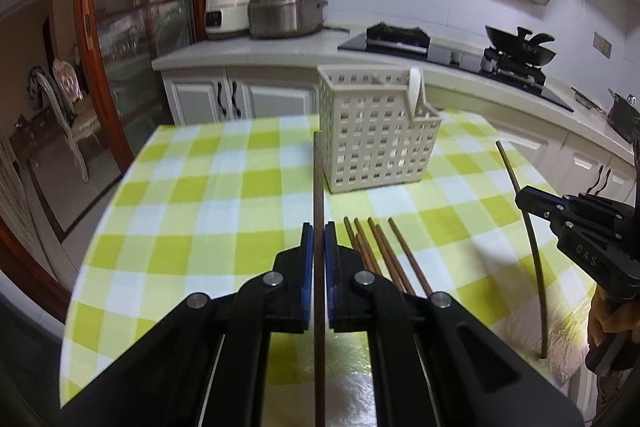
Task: Organize utensils
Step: 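Lift both held chopsticks upright and carry them above the caddy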
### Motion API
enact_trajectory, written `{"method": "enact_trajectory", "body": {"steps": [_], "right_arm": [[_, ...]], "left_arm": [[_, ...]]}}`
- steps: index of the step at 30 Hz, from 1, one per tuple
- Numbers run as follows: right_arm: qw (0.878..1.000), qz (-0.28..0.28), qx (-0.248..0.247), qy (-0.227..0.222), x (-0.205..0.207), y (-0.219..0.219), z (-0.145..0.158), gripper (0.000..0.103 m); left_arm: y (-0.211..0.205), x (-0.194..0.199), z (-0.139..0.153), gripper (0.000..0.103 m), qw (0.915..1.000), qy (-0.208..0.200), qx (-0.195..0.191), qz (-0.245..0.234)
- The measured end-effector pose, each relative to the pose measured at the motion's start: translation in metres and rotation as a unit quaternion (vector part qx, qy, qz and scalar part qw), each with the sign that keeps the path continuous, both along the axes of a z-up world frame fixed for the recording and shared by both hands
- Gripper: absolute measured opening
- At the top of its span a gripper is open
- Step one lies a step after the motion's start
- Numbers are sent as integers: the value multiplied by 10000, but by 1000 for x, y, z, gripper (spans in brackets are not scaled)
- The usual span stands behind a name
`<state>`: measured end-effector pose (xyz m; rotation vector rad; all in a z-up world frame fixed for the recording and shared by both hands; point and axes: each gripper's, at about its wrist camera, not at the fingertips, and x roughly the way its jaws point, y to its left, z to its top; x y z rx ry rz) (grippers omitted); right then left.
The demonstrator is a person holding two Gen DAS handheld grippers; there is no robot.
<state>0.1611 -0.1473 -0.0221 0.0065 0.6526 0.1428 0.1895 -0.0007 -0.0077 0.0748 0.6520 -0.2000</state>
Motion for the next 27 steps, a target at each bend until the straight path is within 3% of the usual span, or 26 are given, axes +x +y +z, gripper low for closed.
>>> {"method": "enact_trajectory", "body": {"steps": [11,27], "right_arm": [[9984,65,-6,-563,-26,5,39,6],[9935,25,26,-1138,-39,10,63,6]], "left_arm": [[2,-28,26,6,9994,-358,8,-33],[-5,-51,47,5,9954,-940,-132,112]]}}
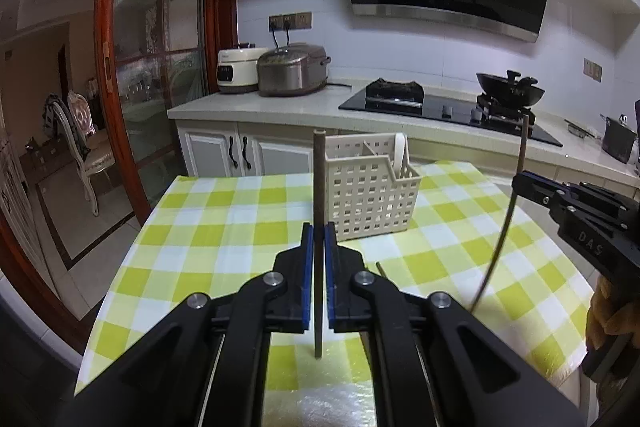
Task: Organize utensils
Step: 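Lift both held chopsticks upright and carry them above the caddy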
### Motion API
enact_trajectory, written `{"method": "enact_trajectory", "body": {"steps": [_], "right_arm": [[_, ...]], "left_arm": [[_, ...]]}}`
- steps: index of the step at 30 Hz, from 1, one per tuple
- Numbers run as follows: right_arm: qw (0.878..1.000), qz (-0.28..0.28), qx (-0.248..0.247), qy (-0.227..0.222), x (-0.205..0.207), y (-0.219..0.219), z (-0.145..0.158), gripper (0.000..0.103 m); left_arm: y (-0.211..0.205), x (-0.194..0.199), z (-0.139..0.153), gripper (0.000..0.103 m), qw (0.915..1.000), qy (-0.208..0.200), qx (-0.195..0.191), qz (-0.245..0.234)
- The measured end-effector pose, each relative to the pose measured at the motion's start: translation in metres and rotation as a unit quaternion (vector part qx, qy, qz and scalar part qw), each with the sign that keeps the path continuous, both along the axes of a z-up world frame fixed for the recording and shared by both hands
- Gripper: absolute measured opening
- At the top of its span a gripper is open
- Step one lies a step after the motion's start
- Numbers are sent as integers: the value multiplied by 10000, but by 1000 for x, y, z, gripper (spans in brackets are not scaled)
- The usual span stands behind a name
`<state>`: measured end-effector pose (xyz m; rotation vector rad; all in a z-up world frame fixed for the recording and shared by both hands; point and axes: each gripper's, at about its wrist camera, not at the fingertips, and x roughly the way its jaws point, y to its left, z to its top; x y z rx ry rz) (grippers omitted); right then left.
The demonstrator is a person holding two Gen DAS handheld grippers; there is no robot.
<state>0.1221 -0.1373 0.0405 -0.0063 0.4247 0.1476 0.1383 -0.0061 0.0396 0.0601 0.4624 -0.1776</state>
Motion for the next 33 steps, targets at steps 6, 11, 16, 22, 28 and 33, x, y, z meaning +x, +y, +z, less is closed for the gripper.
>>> {"method": "enact_trajectory", "body": {"steps": [6,11,16,22,28,33], "right_arm": [[9999,7,-34,-127,6,2,5,6],[9998,0,-31,-204,21,-1,15,6],[9996,9,45,-262,41,-7,27,6],[9992,19,26,-407,68,-9,51,6],[9981,62,-12,-610,101,-9,83,6],[9974,126,-28,-702,130,-7,106,6]], "left_arm": [[-5,1,9,5,9997,-228,-48,15],[-13,14,27,5,9992,-399,-28,-72],[-24,27,48,5,9979,-620,13,-176],[-42,57,87,5,9958,-841,18,-362],[-57,101,131,5,9941,-996,-10,-426],[-62,135,155,5,9938,-1035,-90,-401]]}}
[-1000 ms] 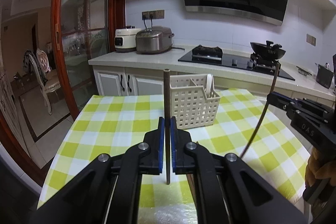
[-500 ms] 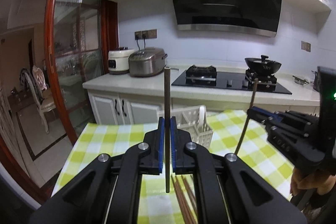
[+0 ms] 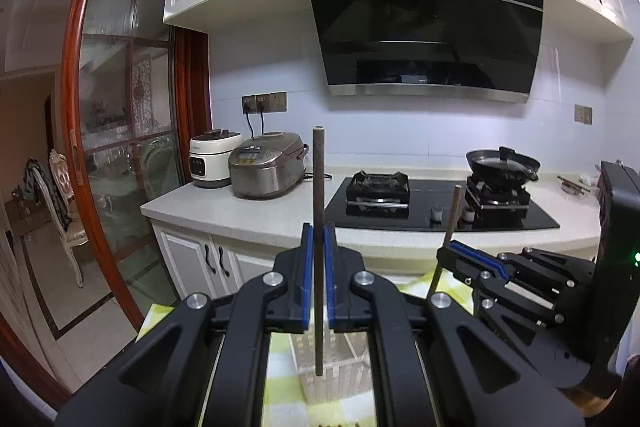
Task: Organize utensils
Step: 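Lift both held chopsticks upright and carry them above the caddy, then open both tools to drop the chopsticks into the caddy, then withdraw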
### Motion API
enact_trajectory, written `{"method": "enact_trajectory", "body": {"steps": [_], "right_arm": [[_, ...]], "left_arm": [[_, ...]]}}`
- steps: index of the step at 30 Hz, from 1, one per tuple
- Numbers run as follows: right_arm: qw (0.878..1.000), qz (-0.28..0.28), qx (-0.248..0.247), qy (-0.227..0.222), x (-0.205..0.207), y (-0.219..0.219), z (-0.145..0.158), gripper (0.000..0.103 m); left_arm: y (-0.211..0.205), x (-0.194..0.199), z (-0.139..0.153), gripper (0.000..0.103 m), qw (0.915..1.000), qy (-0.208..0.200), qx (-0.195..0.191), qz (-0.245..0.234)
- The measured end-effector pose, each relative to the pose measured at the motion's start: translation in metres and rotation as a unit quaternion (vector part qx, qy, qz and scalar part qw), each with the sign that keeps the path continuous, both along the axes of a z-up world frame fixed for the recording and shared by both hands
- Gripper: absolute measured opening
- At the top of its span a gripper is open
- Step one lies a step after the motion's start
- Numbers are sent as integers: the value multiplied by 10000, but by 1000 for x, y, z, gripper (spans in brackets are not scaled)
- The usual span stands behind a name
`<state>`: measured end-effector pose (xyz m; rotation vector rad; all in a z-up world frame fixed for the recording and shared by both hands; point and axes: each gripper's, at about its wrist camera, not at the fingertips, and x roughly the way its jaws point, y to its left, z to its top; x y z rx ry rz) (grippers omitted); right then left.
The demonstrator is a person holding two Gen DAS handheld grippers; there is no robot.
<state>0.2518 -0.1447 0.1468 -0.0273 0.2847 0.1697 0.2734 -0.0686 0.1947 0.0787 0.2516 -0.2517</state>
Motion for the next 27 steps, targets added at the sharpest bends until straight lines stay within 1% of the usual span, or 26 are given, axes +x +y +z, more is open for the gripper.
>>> {"method": "enact_trajectory", "body": {"steps": [3,6,10,14,16,18,20,21,22,23,25,26,27], "right_arm": [[10000,57,-31,12,17,5,5,6],[9998,97,-29,190,36,8,-7,6],[9987,100,-71,485,52,9,-34,6],[9971,40,-60,751,65,8,-54,6],[9960,-1,-22,897,73,7,-62,7],[9944,-108,5,1051,84,5,-70,13],[9928,-151,90,1183,93,1,-77,23],[9924,-163,119,1210,95,-1,-80,27],[9923,-177,158,1215,95,-3,-82,35],[9924,-185,199,1202,94,-4,-84,42],[9926,-200,280,1166,89,-8,-86,43],[9927,-222,292,1151,85,-9,-88,43],[9927,-225,307,1143,80,-10,-89,43]], "left_arm": [[-1,20,5,5,10000,26,-78,17],[-1,41,-3,5,9997,164,-175,38],[-3,66,-35,5,9980,577,-245,-53],[-6,86,-75,6,9934,1081,-334,-162],[-3,93,-91,6,9916,1242,-359,-90],[4,101,-103,6,9900,1353,-396,76],[14,107,-109,13,9885,1419,-463,229],[20,108,-110,19,9883,1420,-488,281],[26,108,-111,25,9882,1401,-508,361],[32,107,-112,27,9883,1379,-506,422],[41,103,-113,36,9884,1359,-477,485],[45,99,-114,38,9886,1335,-456,535],[47,96,-114,42,9887,1313,-447,562]]}}
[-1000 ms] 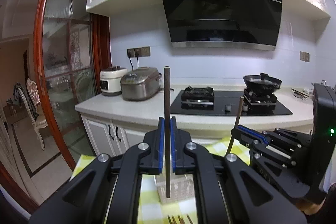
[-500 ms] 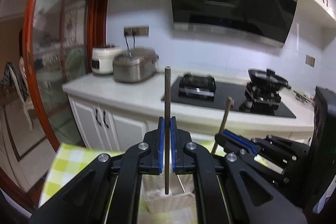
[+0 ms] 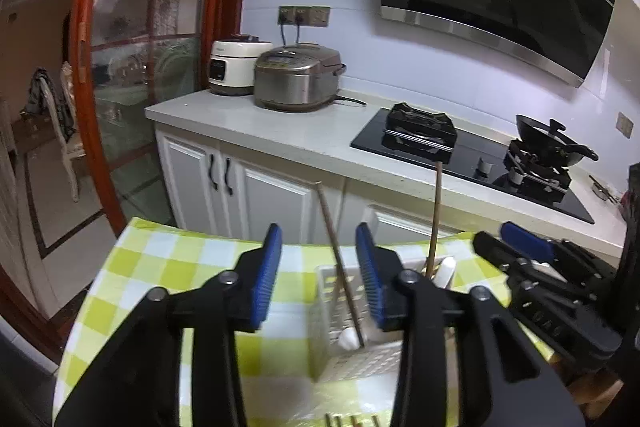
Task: Organize utensils
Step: 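Open both tools to drop the chopsticks into the caddy, then withdraw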
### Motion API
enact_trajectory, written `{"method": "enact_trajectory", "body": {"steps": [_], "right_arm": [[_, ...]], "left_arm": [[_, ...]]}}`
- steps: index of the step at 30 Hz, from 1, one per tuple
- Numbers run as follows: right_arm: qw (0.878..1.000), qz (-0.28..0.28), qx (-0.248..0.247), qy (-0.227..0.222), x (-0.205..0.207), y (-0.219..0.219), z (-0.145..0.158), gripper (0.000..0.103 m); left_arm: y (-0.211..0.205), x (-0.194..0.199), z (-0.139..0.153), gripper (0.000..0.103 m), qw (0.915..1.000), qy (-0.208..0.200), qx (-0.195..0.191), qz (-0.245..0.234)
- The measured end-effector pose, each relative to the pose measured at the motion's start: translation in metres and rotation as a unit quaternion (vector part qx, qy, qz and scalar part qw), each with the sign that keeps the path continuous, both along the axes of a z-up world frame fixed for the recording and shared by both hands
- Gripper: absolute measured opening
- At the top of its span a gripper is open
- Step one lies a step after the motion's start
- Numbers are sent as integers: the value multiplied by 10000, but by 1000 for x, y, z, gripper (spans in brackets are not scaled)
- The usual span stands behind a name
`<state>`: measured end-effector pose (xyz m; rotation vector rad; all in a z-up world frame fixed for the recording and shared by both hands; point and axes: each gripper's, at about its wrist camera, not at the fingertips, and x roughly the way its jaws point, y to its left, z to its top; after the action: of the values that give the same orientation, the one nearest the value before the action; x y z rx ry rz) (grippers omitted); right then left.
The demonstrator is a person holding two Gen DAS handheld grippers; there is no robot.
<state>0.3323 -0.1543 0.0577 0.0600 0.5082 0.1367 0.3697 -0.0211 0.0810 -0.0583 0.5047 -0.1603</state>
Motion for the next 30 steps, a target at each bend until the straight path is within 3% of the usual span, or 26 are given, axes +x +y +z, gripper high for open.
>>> {"method": "enact_trajectory", "body": {"steps": [2,4,7,9,17,25,30], "right_arm": [[10000,-10,19,-2,-12,-2,-4,43],[10000,6,-21,-9,-24,-2,-8,43],[10000,14,-70,-1,-49,-3,-19,43],[9999,42,-56,78,-66,-2,-29,43],[9987,112,75,487,-111,12,-76,43],[9953,127,146,946,-136,29,-119,43],[9922,172,40,1238,-140,44,-142,42]], "left_arm": [[6,-14,-2,52,9999,-82,66,104],[13,-28,-5,71,9995,-164,109,241],[26,-54,-15,87,9986,-227,137,466],[34,-70,-23,91,9980,-205,135,579],[63,-121,-73,92,9964,292,-103,786],[67,-159,-118,95,9939,694,-343,779],[67,-172,-149,95,9916,1023,-262,751]]}}
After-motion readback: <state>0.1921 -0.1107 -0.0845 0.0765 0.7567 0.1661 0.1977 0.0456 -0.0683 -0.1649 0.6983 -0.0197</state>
